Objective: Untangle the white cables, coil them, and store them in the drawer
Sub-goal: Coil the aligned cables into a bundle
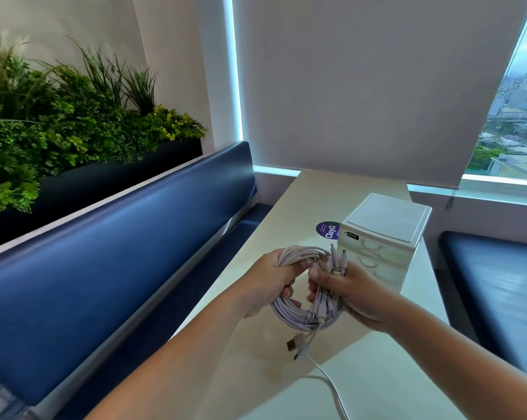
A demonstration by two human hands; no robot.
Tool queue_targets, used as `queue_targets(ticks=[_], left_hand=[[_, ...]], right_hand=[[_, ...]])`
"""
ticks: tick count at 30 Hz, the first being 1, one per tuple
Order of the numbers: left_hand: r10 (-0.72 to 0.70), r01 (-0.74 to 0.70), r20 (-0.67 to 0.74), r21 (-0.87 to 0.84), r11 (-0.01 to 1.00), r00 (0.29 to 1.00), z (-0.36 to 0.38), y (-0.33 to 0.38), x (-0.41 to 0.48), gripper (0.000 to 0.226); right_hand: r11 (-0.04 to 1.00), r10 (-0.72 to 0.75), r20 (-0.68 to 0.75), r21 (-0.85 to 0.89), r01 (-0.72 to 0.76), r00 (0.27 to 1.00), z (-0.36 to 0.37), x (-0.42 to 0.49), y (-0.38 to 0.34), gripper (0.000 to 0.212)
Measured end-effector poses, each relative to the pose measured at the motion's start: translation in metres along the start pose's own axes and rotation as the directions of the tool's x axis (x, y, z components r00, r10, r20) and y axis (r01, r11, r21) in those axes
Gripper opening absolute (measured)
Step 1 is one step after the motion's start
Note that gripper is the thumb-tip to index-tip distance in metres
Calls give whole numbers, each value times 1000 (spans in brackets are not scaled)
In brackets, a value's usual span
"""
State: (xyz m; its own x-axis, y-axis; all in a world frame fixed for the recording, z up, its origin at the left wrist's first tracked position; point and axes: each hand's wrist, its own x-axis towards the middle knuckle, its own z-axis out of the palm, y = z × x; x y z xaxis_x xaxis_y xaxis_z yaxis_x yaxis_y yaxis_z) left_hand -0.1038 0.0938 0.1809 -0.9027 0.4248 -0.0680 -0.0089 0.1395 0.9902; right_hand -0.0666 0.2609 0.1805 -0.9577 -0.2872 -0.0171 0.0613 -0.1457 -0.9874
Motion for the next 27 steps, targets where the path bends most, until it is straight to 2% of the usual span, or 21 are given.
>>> queue_targets(ticks=[3,6,13,18,24,27], left_hand=[[5,-6,-21,-35,999,1000,5,-3,-1,23],[-3,2,-19,-43,999,1000,8,-6,-1,22],[-80,81,7,-99,992,997,10,-27,-4,23],[-161,173,79,-173,970,984,8,-43,-10,8],[-208,241,164,-216,946,964,2,-54,-11,14],[-202,239,218,-162,957,955,-1,-53,-11,16]], right_hand=[[998,-47,-17,-50,46,999,0,-1,3,18],[995,-82,-56,-64,78,995,1,-1,9,2],[1000,20,-98,-4,-20,995,0,0,34,9],[995,52,-11,-83,-53,999,-3,-2,43,14],[983,104,39,-158,-96,994,-4,-3,46,8],[979,118,55,-171,-107,992,-4,-4,48,18]])
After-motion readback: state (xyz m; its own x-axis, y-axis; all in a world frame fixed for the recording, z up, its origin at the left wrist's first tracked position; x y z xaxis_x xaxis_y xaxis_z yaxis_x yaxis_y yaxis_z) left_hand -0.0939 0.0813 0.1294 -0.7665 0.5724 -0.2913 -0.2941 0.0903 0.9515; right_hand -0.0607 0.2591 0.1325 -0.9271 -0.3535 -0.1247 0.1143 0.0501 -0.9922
